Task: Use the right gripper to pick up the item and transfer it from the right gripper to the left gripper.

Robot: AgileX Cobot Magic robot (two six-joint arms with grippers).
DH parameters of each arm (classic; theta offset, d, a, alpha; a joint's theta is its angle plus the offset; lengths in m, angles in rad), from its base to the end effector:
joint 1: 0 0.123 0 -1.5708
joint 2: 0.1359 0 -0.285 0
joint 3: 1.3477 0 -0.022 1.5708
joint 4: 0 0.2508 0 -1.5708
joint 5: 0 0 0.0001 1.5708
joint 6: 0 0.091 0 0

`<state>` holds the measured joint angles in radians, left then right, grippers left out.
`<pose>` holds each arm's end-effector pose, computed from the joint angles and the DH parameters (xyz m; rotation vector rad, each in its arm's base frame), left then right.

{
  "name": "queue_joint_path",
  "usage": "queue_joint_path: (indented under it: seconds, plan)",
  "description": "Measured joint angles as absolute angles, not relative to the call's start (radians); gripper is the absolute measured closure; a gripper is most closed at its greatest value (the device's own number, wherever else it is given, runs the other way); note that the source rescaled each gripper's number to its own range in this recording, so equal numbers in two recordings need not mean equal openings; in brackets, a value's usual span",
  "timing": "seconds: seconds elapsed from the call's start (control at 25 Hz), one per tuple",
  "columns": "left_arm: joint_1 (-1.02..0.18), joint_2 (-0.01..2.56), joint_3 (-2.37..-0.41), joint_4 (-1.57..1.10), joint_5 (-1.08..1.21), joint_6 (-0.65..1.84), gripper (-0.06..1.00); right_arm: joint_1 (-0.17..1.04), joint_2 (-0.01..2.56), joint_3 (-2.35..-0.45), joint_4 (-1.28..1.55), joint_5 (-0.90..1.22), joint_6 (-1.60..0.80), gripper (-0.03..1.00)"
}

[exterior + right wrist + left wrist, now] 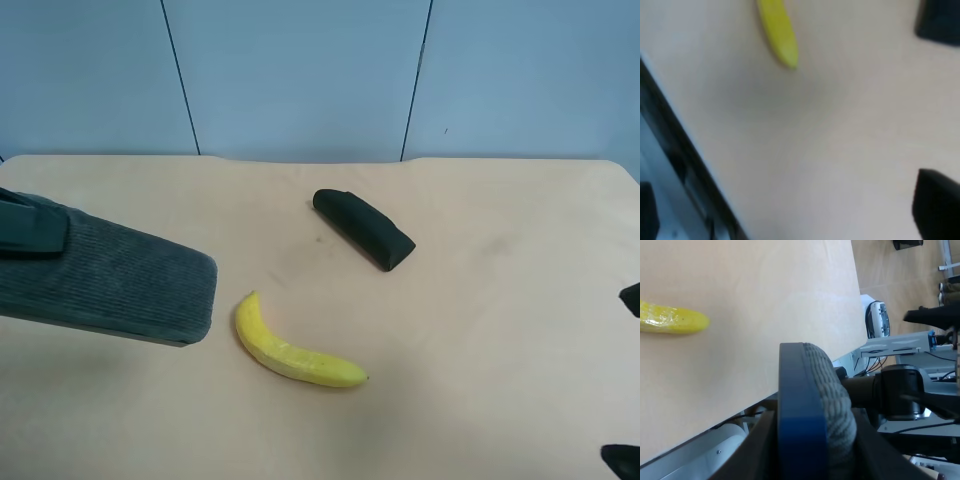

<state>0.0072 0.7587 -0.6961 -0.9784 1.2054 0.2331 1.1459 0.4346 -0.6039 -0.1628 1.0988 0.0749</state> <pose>0.1059 -0.0698 0.3268 0.0508 2.3979 -1.2115 0.0356 0.0469 0.2949 -1.2581 2.0758 0.3578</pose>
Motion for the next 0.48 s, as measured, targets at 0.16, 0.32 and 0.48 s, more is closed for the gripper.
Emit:
queue_joint_path:
  seconds: [0.16, 0.32, 0.48]
  plan:
    - [0.007, 0.759, -0.696, -0.978, 1.205, 0.233, 0.94, 1.146, 0.287, -0.523, -0.117, 1.094, 0.074, -0.03]
    - [0.007, 0.759, -0.696, -0.978, 1.204, 0.233, 0.94, 1.146, 0.211, -0.508, -0.094, 1.074, 0.072, -0.03]
    - [0.007, 0.759, -0.696, -0.978, 1.204, 0.233, 0.94, 1.146, 0.205, -0.508, -0.093, 1.073, 0.072, -0.03]
